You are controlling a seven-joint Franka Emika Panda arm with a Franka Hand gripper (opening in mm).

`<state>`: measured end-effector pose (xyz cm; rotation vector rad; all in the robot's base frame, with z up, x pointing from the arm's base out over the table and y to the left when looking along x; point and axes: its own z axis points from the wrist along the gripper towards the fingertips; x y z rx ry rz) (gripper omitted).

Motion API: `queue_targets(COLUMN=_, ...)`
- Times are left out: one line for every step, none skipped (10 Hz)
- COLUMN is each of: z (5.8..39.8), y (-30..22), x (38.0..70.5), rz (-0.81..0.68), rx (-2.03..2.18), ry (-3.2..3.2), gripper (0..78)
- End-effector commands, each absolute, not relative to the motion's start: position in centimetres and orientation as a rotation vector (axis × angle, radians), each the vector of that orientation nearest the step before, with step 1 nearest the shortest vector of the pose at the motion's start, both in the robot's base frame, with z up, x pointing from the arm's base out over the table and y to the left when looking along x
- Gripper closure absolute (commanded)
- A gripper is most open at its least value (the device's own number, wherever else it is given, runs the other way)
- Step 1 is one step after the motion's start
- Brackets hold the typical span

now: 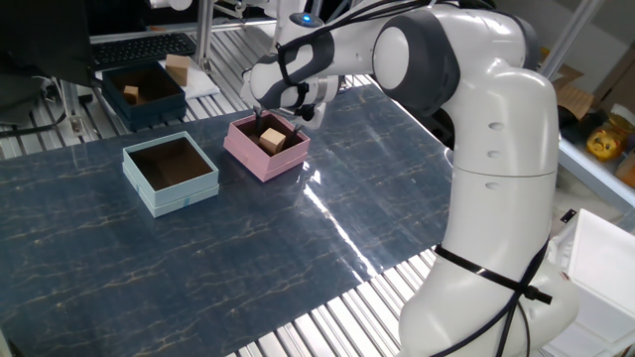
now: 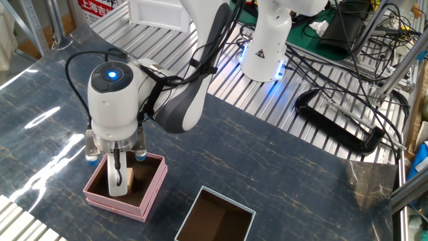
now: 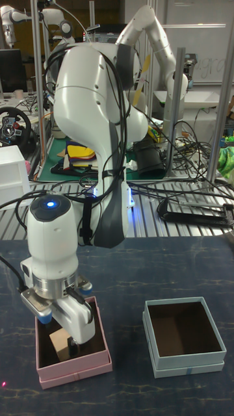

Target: Move an object from one box to another

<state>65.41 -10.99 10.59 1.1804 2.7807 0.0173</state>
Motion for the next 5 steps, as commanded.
queue_targets(z=10.76, y=-10.77, x=65.27, rz=0.031, rx=1.204, ry=2.777, gripper=0.1)
queue_targets(z=10.84, y=-10.53, x=65.21, rz=0.029, rx=1.215, ry=2.772, gripper=0.1)
queue_targets(z=10.88, y=-10.39, x=65.20, rz=0.029, rx=1.217, ry=2.770, gripper=0.1)
queue_targets(z=10.88, y=-10.39, x=65.20, rz=0.028, rx=1.211, ry=2.772, gripper=0.1)
queue_targets(z=10.88, y=-10.39, x=65.20, rz=0.028, rx=1.204, ry=2.773, gripper=0.1)
